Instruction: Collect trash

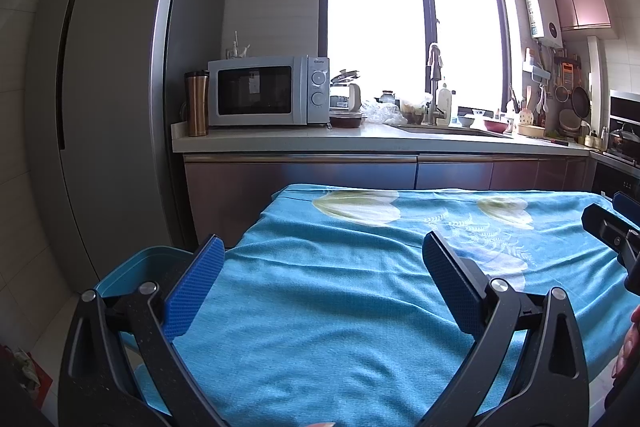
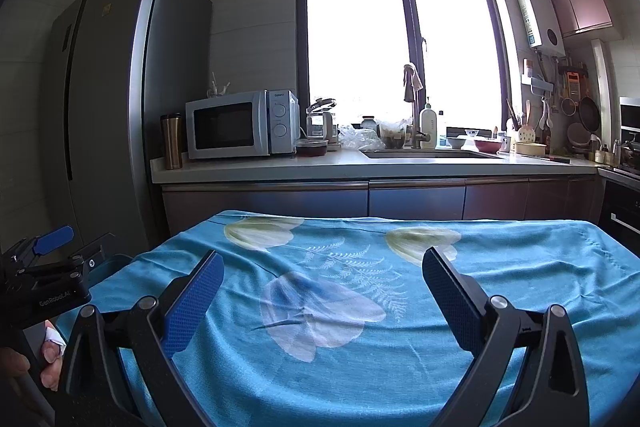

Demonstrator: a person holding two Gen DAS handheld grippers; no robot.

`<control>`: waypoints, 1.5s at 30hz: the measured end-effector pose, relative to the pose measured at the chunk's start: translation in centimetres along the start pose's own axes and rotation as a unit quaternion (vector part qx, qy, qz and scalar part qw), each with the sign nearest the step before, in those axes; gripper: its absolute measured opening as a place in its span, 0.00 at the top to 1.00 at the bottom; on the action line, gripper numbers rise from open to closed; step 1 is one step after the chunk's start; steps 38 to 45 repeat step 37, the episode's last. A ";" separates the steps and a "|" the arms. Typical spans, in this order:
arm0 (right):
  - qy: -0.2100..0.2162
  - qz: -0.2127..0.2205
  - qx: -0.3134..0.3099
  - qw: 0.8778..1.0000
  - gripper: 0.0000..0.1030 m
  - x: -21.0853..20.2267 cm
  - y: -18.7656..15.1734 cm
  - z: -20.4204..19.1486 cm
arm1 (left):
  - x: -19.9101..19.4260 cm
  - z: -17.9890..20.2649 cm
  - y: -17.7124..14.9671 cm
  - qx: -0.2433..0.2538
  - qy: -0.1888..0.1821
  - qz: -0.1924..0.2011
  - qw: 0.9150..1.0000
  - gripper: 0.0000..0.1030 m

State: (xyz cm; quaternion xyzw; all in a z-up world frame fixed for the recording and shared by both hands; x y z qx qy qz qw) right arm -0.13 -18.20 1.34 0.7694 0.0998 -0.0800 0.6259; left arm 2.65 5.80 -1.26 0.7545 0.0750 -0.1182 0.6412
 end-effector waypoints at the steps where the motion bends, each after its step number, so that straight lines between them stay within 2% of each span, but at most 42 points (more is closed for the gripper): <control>1: 0.000 -0.001 0.000 1.000 0.07 0.0 0.0 0.0 | 0.0 0.0 0.0 0.000 0.001 0.000 1.000 0.06; 27: -0.007 -0.005 0.007 1.000 0.07 0.7 -0.1 1.1 | 1.3 1.6 -0.3 0.014 -0.010 -0.018 1.000 0.06; 31: -0.011 -0.010 0.007 1.000 0.07 1.0 -0.2 1.9 | 2.4 2.2 -0.7 0.009 -0.023 -0.043 0.999 0.05; 34: -0.021 -0.017 0.008 1.000 0.07 1.3 -0.2 3.2 | 4.5 2.7 -1.4 0.006 -0.045 -0.084 0.995 0.05; 37: -0.031 -0.042 0.016 0.999 0.07 2.2 -0.4 5.4 | 7.3 2.9 -2.0 0.006 -0.049 -0.125 0.991 0.05; 45: -0.031 -0.042 0.016 0.999 0.07 2.2 -0.4 5.4 | 7.3 2.9 -2.0 0.006 -0.049 -0.125 0.991 0.05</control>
Point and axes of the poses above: each gripper's, at about its wrist camera, not at the fingertips, and x roughly the way its jaws point, z to its right, y to its top, the point moved 9 cm from there along x, roughly the way its jaws point, and after that the axes turned 10 degrees about x, right-handed, at the moved point
